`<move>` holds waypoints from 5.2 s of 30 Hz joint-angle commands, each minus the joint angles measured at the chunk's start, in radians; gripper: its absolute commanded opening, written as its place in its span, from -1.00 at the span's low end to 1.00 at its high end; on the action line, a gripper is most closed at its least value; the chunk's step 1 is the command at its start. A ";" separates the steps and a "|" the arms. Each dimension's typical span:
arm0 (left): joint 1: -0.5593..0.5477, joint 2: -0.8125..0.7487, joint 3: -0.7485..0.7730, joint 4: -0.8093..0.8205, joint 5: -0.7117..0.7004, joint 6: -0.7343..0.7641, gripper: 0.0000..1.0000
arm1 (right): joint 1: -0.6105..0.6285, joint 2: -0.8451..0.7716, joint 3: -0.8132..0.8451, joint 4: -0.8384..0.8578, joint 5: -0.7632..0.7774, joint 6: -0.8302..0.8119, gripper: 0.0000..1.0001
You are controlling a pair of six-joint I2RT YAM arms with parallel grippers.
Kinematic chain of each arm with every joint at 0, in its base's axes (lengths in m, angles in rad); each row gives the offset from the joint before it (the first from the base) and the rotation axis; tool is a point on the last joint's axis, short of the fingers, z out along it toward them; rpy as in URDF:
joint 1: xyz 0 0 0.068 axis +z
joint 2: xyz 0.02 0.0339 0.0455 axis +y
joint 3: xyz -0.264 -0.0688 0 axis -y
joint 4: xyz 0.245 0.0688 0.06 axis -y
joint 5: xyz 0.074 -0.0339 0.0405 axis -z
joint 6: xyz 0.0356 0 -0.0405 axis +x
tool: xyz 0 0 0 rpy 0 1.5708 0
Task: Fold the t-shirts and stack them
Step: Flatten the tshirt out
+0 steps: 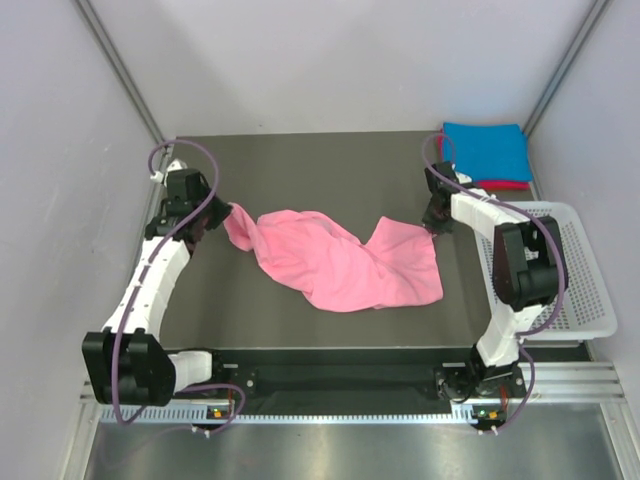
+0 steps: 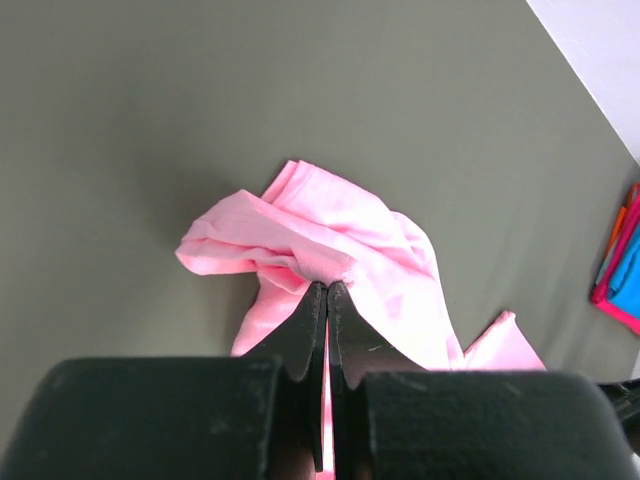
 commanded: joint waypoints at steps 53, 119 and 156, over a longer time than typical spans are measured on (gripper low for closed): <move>0.074 -0.110 0.383 -0.179 -0.128 0.084 -1.00 | -0.043 -0.355 0.376 0.158 -0.415 -0.172 -1.00; 0.078 -0.082 -0.105 0.060 0.218 0.176 -1.00 | 0.543 -0.326 -0.284 -0.096 -0.166 0.467 -0.06; 0.078 -0.044 -0.080 -0.024 0.014 0.141 -1.00 | 0.204 0.047 0.145 -0.078 0.170 -0.017 -1.00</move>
